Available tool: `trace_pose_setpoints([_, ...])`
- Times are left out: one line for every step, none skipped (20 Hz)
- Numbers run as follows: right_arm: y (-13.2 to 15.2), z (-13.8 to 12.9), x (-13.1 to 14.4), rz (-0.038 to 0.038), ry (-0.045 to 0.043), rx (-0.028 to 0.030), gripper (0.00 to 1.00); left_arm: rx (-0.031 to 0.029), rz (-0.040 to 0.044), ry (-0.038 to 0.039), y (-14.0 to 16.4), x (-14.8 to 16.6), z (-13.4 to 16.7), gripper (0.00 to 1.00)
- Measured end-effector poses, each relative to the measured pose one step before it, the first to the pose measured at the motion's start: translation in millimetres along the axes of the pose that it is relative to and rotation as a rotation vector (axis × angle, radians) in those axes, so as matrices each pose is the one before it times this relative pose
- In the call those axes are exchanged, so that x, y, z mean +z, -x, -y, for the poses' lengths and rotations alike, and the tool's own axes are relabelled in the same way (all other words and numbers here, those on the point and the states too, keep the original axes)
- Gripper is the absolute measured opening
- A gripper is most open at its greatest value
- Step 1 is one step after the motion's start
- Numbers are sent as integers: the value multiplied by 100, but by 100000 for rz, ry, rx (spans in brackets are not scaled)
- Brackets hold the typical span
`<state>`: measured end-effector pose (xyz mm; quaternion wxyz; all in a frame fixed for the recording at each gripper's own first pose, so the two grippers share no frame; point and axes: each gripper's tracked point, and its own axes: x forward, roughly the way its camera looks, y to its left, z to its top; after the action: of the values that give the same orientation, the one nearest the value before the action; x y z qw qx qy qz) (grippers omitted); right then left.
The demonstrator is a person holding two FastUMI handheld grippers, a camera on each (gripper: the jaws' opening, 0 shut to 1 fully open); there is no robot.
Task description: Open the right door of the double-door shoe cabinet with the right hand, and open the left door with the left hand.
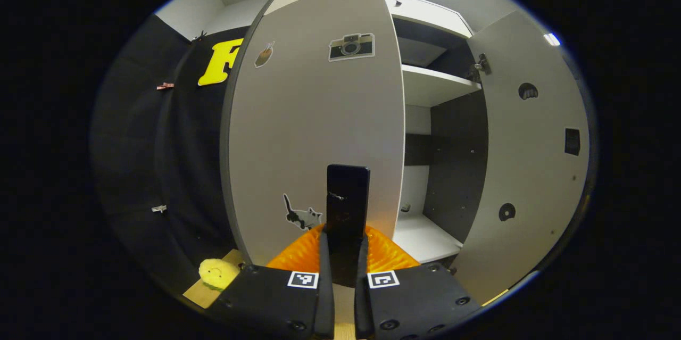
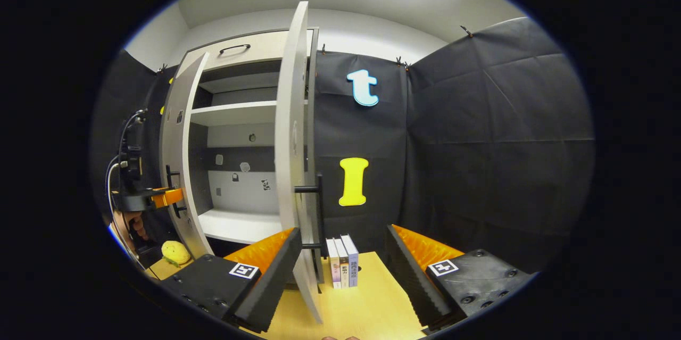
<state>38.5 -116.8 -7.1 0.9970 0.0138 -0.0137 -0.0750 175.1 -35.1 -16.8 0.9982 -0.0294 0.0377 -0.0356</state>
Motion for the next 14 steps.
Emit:
trace_pose_setpoints([221,-618,124,454,471,634,99,-420,-201,-256,770,-4,-366,19])
trace_pose_setpoints([71,-653,175,418,481,592,100,-150,8,-111,595,-36,-437,19])
trace_pose_setpoints([92,-607,100,236,356,549,99,174,42,191,607,-42,-447,19])
trace_pose_setpoints([217,-634,-50,124,279,729,99,249,66,490,735,-130,-558,19])
trace_pose_setpoints([69,-610,34,125,162,585,99,354,107,452,646,-49,-563,19])
trace_pose_setpoints([145,-671,75,217,47,583,99,458,342,288,617,-58,-632,19])
trace_pose_setpoints([148,-536,31,211,33,508,99,415,210,109,608,-5,-677,19])
trace_pose_setpoints([3,-555,-33,149,-38,533,99,46,334,-154,533,-12,-610,19])
trace_pose_setpoints([34,-573,-17,-78,-173,588,99,-103,98,66,443,-52,-582,18])
trace_pose_setpoints([-57,-692,-66,-245,-354,744,99,-277,65,226,421,0,-631,21])
trace_pose_setpoints([-73,-669,-89,-298,-525,980,99,-598,-10,184,310,45,-521,18])
trace_pose_setpoints([-194,-805,-74,-299,-354,1053,99,-758,-55,436,313,-121,-376,18])
trace_pose_setpoints([33,-614,-125,-198,90,896,99,-521,0,778,340,73,-502,18])
trace_pose_setpoints([67,-601,-2,-130,562,835,99,-221,104,347,-159,-76,117,18])
